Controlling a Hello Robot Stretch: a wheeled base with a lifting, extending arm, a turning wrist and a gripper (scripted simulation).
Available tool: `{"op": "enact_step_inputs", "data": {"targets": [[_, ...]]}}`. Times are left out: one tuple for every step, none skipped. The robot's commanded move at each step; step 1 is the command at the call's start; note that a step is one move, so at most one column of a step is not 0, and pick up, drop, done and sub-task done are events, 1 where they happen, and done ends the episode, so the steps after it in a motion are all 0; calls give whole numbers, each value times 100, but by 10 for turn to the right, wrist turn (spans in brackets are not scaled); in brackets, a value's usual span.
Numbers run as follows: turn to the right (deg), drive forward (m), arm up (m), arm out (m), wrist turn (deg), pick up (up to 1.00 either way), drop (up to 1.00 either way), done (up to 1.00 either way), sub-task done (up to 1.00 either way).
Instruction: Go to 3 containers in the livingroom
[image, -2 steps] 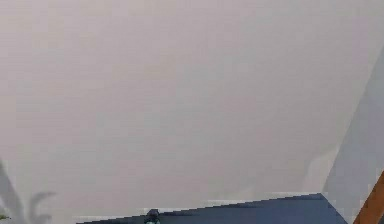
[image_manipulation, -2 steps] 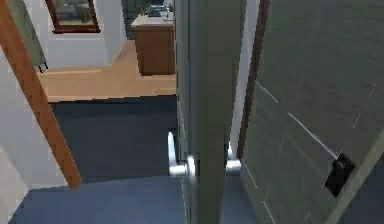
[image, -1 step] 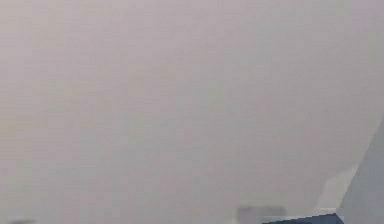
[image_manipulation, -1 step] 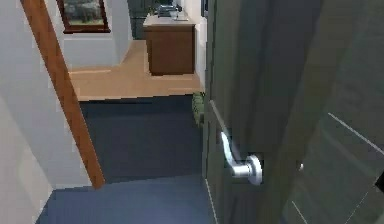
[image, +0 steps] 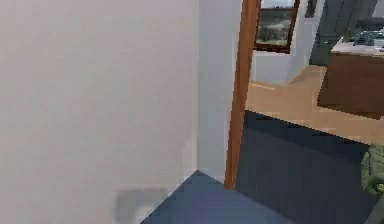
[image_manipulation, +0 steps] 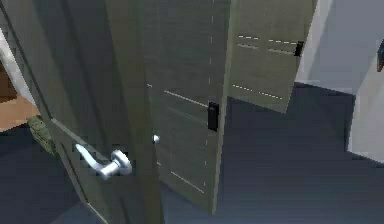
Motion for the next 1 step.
{"op": "enact_step_inputs", "data": {"targets": [[210, 0, 0, 0, 0, 0, 0, 0, 0]]}}
